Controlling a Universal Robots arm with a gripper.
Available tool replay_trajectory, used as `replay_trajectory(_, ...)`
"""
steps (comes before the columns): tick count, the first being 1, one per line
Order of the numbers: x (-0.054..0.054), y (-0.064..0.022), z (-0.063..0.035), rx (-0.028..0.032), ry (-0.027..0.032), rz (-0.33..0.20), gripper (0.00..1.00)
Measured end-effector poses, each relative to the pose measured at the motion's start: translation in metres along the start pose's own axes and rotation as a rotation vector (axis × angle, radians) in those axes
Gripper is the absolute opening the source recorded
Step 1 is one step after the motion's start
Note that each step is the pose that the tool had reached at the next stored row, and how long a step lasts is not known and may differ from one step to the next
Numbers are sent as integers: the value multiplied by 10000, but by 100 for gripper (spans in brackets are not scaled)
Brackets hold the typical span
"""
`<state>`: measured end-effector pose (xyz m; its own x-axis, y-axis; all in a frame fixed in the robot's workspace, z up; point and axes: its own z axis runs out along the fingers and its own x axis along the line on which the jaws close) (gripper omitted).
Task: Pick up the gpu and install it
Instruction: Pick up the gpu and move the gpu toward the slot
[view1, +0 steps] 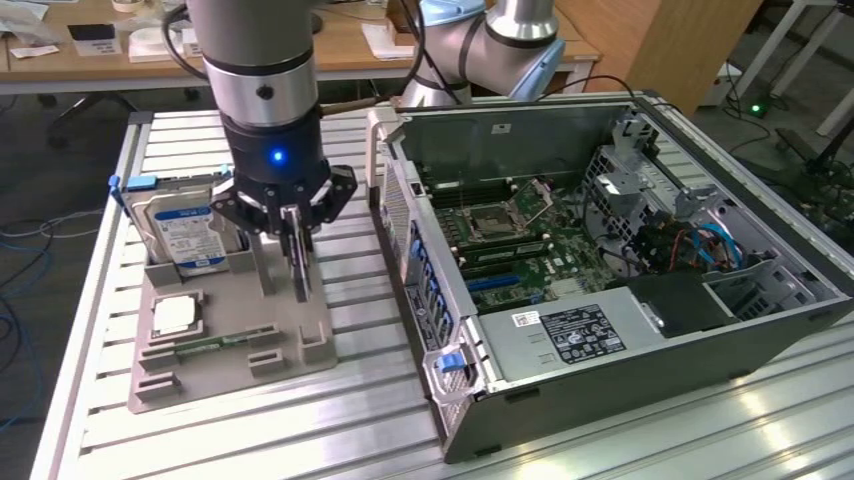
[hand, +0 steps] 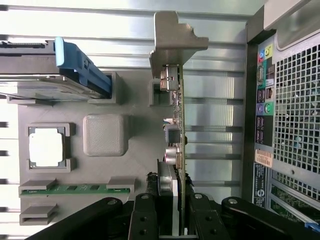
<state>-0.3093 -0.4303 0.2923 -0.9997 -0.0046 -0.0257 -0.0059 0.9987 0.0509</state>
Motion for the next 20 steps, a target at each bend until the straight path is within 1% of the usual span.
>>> replay_trajectory(9, -3, 5, -97, 0, -1, 0, 28)
replay_trajectory(14, -4, 7, -159, -66, -1, 1, 28)
replay_trajectory(16, -4, 7, -170, -75, 0, 2, 28)
replay_trajectory(18, -5, 8, -185, -71, 10, 3, 28)
replay_trajectory(20, -5, 8, -188, -71, 7, 2, 28)
